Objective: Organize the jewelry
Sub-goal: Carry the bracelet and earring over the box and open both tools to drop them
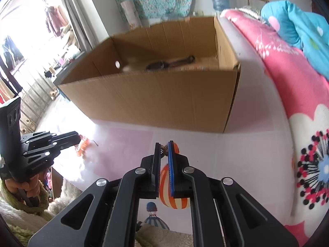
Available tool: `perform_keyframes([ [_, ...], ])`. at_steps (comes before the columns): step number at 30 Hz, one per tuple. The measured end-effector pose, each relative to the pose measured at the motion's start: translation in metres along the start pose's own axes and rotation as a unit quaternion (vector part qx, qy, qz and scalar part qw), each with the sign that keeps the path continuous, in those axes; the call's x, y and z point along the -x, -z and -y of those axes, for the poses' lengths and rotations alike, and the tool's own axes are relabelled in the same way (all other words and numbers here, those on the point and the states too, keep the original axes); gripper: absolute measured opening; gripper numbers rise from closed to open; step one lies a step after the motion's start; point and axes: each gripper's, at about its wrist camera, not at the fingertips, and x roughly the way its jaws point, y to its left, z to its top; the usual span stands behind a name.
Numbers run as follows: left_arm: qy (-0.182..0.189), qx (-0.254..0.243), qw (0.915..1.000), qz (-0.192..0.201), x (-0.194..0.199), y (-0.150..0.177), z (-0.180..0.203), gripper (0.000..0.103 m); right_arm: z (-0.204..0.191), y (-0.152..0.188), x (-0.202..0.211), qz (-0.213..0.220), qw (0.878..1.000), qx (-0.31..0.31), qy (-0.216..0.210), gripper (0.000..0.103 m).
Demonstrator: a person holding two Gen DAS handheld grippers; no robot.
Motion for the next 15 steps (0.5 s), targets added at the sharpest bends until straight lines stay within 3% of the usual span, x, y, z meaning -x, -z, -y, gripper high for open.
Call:
perform_keyframes([
  [9,0.046,0.003,0.9972,0.059,0.060,-0.020,-0.007,0.008,-0.009,-0.035,0.036,0.064,0.997,0.000,-0.037,0.007],
  [15,0.085,-0.023,0.9894,0.116,0.095,-0.065,0.002,0.008,-0.018,-0.082,0.056,0.108,0.991,0.033,-0.073,0.007],
])
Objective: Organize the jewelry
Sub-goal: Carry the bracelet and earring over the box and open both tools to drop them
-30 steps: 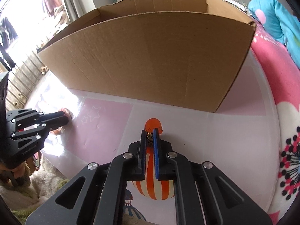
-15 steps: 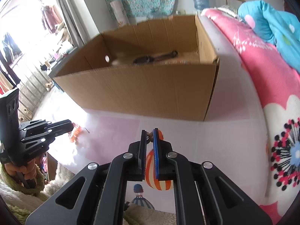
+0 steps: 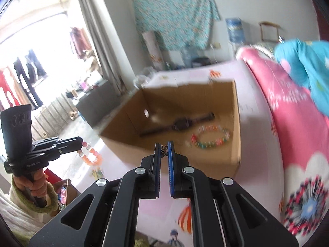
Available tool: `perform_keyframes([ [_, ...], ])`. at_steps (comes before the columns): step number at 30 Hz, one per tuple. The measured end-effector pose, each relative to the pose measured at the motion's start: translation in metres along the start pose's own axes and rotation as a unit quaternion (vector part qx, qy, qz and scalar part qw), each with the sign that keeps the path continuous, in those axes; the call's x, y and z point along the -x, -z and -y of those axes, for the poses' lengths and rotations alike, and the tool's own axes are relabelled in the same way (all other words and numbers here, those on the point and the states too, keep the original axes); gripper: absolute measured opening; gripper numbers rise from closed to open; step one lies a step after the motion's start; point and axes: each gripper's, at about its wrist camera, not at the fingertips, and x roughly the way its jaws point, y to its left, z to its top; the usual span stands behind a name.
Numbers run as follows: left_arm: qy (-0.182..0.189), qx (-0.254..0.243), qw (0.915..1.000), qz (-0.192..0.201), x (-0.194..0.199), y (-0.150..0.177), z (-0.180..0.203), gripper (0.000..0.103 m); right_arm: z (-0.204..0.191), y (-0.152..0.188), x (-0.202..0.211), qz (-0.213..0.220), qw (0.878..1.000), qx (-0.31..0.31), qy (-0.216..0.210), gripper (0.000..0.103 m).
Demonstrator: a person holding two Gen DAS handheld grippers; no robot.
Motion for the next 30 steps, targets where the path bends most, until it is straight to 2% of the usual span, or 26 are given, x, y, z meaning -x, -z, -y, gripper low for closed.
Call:
perform_keyframes([
  [3,0.002,-0.029,0.9995,0.015,-0.004,-0.030,0.003,0.009,0.000,-0.024,-0.007,0.004,1.000,0.020,-0.017,0.007],
  [6,0.001,-0.045,0.9990,0.000,-0.024,-0.048,0.000,0.009,0.010,-0.044,-0.028,-0.016,0.999,0.030,-0.020,0.007],
  [9,-0.014,-0.053,0.9974,-0.048,-0.064,-0.057,-0.016,0.009,0.020,-0.055,-0.049,-0.039,0.999,0.031,-0.021,0.007],
  [13,-0.007,-0.038,0.9918,-0.122,-0.107,-0.052,-0.040,0.009,0.032,-0.063,-0.076,-0.063,0.997,0.041,-0.010,0.007],
  [17,-0.009,-0.034,0.9778,-0.206,-0.150,-0.039,-0.056,0.009,0.046,-0.065,-0.099,-0.080,0.996,0.043,-0.011,0.007],
  [21,-0.031,-0.047,0.9634,-0.262,-0.173,-0.031,-0.064,0.009,0.056,-0.067,-0.117,-0.100,0.994,0.042,-0.013,0.007],
  [26,-0.031,-0.063,0.9564,-0.283,-0.182,-0.033,-0.065,0.009,0.060,-0.067,-0.128,-0.119,0.992,0.046,-0.005,0.007],
  [30,-0.025,-0.061,0.9588,-0.276,-0.176,-0.038,-0.068,0.014,0.061,-0.068,-0.129,-0.133,0.990,0.044,-0.004,0.007],
])
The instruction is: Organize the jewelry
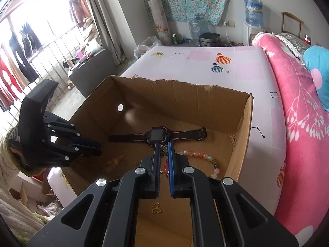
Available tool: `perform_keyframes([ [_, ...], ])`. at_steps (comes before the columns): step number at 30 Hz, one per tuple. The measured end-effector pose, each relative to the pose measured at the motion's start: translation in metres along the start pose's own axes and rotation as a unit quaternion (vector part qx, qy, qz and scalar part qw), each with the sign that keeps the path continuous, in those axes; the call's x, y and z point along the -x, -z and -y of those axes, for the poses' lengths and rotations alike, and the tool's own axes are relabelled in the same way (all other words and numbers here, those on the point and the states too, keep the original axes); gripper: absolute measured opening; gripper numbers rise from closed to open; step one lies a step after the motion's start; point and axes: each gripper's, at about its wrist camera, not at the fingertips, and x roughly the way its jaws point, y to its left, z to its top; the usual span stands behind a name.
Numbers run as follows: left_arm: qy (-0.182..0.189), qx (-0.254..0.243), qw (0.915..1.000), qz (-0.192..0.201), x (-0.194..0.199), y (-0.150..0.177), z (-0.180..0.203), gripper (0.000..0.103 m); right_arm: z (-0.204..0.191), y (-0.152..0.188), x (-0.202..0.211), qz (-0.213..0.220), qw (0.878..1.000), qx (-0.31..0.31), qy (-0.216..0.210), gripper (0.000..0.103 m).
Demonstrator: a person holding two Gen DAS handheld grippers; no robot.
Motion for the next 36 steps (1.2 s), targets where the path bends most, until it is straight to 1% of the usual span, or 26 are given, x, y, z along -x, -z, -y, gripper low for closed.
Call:
perform_keyframes([
  [3,-0.004,0.004,0.9997,0.022,0.010,0.000,-0.003,0.016,0.000,-0.001,0.001,-0.015,1.000,0.000,-0.005,0.007],
  [4,-0.001,0.009,0.9993,0.036,0.017,0.003,-0.005,0.017,-0.001,-0.002,0.000,-0.020,1.000,0.001,-0.007,0.007],
  [6,-0.001,0.015,0.9984,0.055,0.027,0.006,-0.008,0.020,-0.002,-0.002,-0.002,-0.040,0.999,0.007,-0.008,0.007],
  [7,-0.006,0.017,0.9974,0.070,0.034,0.009,-0.009,0.022,-0.003,-0.002,-0.003,-0.053,0.999,0.011,-0.009,0.007],
  [9,-0.021,0.018,0.9940,0.106,0.050,0.018,-0.010,0.024,-0.006,-0.001,-0.010,-0.084,0.996,0.019,0.004,0.007],
  [12,-0.023,0.027,0.9894,0.141,0.066,0.028,-0.012,0.029,-0.009,0.003,-0.022,-0.133,0.991,0.031,0.011,0.007],
  [13,-0.019,0.036,0.9868,0.157,0.073,0.034,-0.014,0.033,-0.011,0.005,-0.026,-0.150,0.988,0.035,0.014,0.007],
  [15,-0.011,0.048,0.9837,0.173,0.078,0.041,-0.017,0.036,-0.014,0.008,-0.033,-0.171,0.984,0.047,0.028,0.007],
  [17,0.000,0.059,0.9805,0.188,0.080,0.049,-0.020,0.042,-0.017,0.010,-0.038,-0.189,0.980,0.053,0.035,0.007],
  [20,-0.001,0.072,0.9772,0.200,0.083,0.058,-0.024,0.048,-0.018,0.011,-0.043,-0.203,0.976,0.054,0.050,0.010],
  [22,0.005,0.084,0.9757,0.202,0.082,0.061,-0.027,0.055,-0.016,0.012,-0.041,-0.200,0.977,0.046,0.057,0.014],
  [24,0.010,0.095,0.9741,0.205,0.081,0.066,-0.030,0.057,-0.015,0.011,-0.034,-0.184,0.980,0.038,0.065,0.020],
  [25,0.009,0.100,0.9736,0.205,0.081,0.068,-0.031,0.059,-0.016,0.010,-0.031,-0.176,0.981,0.034,0.066,0.020],
  [26,0.009,0.102,0.9733,0.205,0.080,0.070,-0.031,0.062,-0.015,0.010,-0.022,-0.160,0.985,0.024,0.064,0.022],
  [30,0.015,0.115,0.9712,0.208,0.079,0.079,-0.032,0.066,-0.010,0.013,0.007,-0.104,0.993,-0.018,0.061,0.030],
  [33,0.011,0.127,0.9699,0.207,0.077,0.084,-0.032,0.068,0.005,0.021,0.032,-0.064,0.993,-0.068,0.070,0.035],
  [35,0.009,0.136,0.9686,0.208,0.076,0.087,-0.031,0.073,0.015,0.027,0.043,-0.044,0.991,-0.103,0.073,0.038],
  [36,0.010,0.139,0.9682,0.208,0.075,0.089,-0.031,0.074,0.019,0.032,0.049,-0.032,0.990,-0.120,0.072,0.044],
])
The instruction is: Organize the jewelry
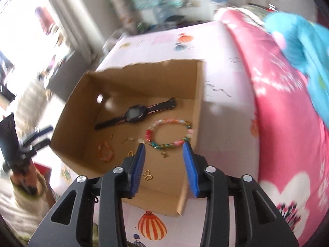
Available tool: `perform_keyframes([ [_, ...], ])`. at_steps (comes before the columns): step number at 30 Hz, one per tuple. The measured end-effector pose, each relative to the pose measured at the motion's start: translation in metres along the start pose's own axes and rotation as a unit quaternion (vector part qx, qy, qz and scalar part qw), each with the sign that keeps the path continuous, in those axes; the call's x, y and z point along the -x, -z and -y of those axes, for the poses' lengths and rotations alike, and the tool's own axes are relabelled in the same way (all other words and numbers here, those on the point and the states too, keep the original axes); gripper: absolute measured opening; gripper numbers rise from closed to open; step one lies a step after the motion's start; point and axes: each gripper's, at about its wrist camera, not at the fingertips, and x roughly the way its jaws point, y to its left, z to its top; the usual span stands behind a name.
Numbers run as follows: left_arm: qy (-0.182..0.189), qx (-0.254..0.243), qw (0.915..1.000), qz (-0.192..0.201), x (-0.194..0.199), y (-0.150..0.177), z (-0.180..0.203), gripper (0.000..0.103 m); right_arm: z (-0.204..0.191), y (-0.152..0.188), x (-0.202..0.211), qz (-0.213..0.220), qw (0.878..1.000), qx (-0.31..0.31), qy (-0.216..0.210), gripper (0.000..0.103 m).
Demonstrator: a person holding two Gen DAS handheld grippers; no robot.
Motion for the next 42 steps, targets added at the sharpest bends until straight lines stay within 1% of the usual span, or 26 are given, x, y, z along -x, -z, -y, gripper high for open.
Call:
perform_keyframes([
  [2,0.007,0.007,1.0000,0.002,-0.003,0.005,0.002,0.079,0.008,0.005,0.006,0.016,1.000,-0.020,0.010,0.051],
  [4,0.001,0.014,0.9999,-0.002,-0.008,0.008,0.002,0.080,0.012,0.013,0.009,0.036,0.998,-0.038,0.020,0.052],
  [6,0.004,0.026,0.9996,-0.008,-0.014,0.011,0.002,0.080,0.018,0.022,0.008,0.048,0.997,-0.065,-0.004,0.058],
  [7,0.009,0.036,0.9992,-0.013,-0.017,0.013,0.001,0.080,0.021,0.027,0.003,0.047,0.996,-0.080,-0.015,0.058],
  [10,0.042,0.066,0.9965,-0.029,-0.028,0.018,-0.001,0.081,0.021,0.034,-0.015,0.021,0.994,-0.103,-0.043,0.058],
  [11,0.042,0.070,0.9962,-0.028,-0.029,0.019,-0.001,0.082,0.018,0.036,-0.021,0.010,0.993,-0.104,-0.048,0.061],
  [15,0.035,0.073,0.9964,-0.025,-0.029,0.021,0.004,0.082,-0.001,0.037,-0.022,0.007,0.998,-0.066,-0.004,0.062],
  [17,0.034,0.079,0.9959,-0.026,-0.025,0.023,0.006,0.082,-0.004,0.039,-0.021,0.009,0.998,-0.056,0.006,0.063],
  [19,0.022,0.080,0.9960,-0.032,-0.020,0.027,0.009,0.082,-0.006,0.043,-0.019,0.004,0.998,-0.056,-0.004,0.063],
  [21,0.020,0.083,0.9958,-0.035,-0.015,0.030,0.010,0.082,-0.007,0.048,-0.017,0.002,0.998,-0.055,-0.010,0.063],
  [25,0.018,0.091,0.9948,-0.041,0.002,0.048,0.014,0.082,-0.013,0.063,-0.010,-0.009,0.999,-0.049,-0.017,0.063],
  [28,0.023,0.098,0.9938,-0.047,0.011,0.061,0.019,0.082,-0.018,0.074,-0.005,-0.015,0.998,-0.049,-0.021,0.069],
  [30,0.024,0.097,0.9938,-0.050,0.016,0.066,0.021,0.082,-0.023,0.079,-0.002,-0.017,0.999,-0.039,-0.009,0.070],
  [32,0.012,0.091,0.9953,-0.032,0.027,0.066,0.026,0.082,-0.029,0.081,0.006,-0.004,1.000,-0.025,0.009,0.070],
  [33,-0.003,0.085,0.9962,-0.018,0.033,0.064,0.029,0.082,-0.035,0.081,0.014,0.011,0.999,-0.016,0.028,0.075],
  [34,-0.024,0.073,0.9970,0.000,0.042,0.061,0.034,0.082,-0.038,0.081,0.020,0.021,0.999,-0.012,0.038,0.078],
  [36,-0.044,0.052,0.9974,0.025,0.053,0.054,0.044,0.084,-0.048,0.081,0.040,0.058,0.996,0.000,0.063,0.085],
  [37,-0.053,0.042,0.9971,0.036,0.058,0.050,0.052,0.086,-0.051,0.080,0.046,0.070,0.995,0.003,0.066,0.087],
  [38,-0.061,0.037,0.9966,0.043,0.060,0.047,0.056,0.092,-0.056,0.081,0.054,0.085,0.994,0.005,0.066,0.092],
  [39,-0.067,0.034,0.9960,0.048,0.061,0.044,0.060,0.092,-0.060,0.081,0.058,0.092,0.993,0.005,0.068,0.095],
  [40,-0.077,0.028,0.9952,0.053,0.060,0.041,0.067,0.093,-0.065,0.082,0.061,0.097,0.993,0.004,0.073,0.096],
  [42,-0.087,0.019,0.9946,0.052,0.055,0.036,0.077,0.094,-0.072,0.083,0.060,0.094,0.992,0.006,0.084,0.096],
])
